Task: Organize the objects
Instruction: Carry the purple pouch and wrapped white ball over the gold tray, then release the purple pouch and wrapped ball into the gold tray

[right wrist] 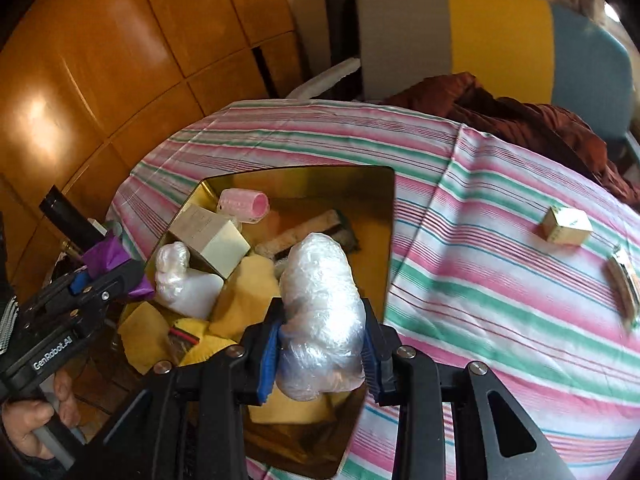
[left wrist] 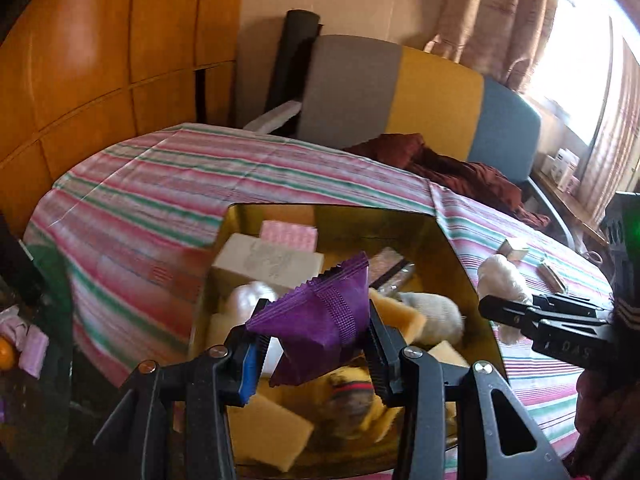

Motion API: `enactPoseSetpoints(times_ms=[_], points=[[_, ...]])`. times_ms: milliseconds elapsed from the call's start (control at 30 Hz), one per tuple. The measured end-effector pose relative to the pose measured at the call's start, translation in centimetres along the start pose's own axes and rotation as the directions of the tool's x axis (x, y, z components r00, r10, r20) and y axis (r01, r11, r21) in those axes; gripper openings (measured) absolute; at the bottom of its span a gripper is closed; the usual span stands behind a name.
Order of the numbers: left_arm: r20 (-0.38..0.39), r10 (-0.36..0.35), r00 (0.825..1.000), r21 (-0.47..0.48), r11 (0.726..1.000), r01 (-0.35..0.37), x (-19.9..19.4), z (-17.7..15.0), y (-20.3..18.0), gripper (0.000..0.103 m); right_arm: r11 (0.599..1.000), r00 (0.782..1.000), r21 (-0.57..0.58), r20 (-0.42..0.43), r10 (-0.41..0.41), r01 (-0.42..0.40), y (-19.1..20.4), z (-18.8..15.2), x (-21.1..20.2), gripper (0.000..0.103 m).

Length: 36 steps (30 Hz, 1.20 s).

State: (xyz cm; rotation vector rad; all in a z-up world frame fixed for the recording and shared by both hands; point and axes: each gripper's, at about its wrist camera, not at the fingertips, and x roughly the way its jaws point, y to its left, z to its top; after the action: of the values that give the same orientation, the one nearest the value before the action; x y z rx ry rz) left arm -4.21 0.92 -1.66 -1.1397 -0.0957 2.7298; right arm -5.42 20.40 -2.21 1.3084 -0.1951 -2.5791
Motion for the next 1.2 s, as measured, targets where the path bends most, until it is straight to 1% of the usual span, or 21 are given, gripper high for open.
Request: enactPoseSetpoints(times_ms=[200, 633, 900, 1133, 1200], points=[[0.011, 0.013, 1.0, 0.013, 1.0, -0.013, 0.1, 0.2, -0.3, 0.044, 0.999, 1.0, -0.035, -0.017, -0.004, 0.003, 1.0, 1.0, 1.5, 0.036], [0.015, -0.015, 1.0, 0.09, 0.996, 0.014, 1.1, 1.4, -3.1, 0.044, 1.0, 1.0, -0.015, -0.017, -0.01, 0.01, 0.4, 1.9, 2.3, 0.036], [-0.009, -0.026, 1.0, 0.109, 0.994, 0.027, 2.5, 1.7, -4.1, 0.044, 1.0, 1.0, 0.009, -0.025, 0.001, -0.001, -0.2, 1.7, 2.9, 0.036], [-0.052, -0.076, 0.996, 0.084, 0.993, 0.08, 4.6, 2.9, -4.4, 0.044, 0.999, 0.999, 0.04, -0.043, 0.015, -0.013, -1.2, 1.3, 3.8, 0.036], [-0.062, -0.078, 0.995, 0.081, 0.993, 0.083, 5.3, 3.3, -4.6, 0.044, 0.999, 0.999, 0.045, -0.046, 0.019, -0.017, -1.3, 1.2, 4.0, 0.036]])
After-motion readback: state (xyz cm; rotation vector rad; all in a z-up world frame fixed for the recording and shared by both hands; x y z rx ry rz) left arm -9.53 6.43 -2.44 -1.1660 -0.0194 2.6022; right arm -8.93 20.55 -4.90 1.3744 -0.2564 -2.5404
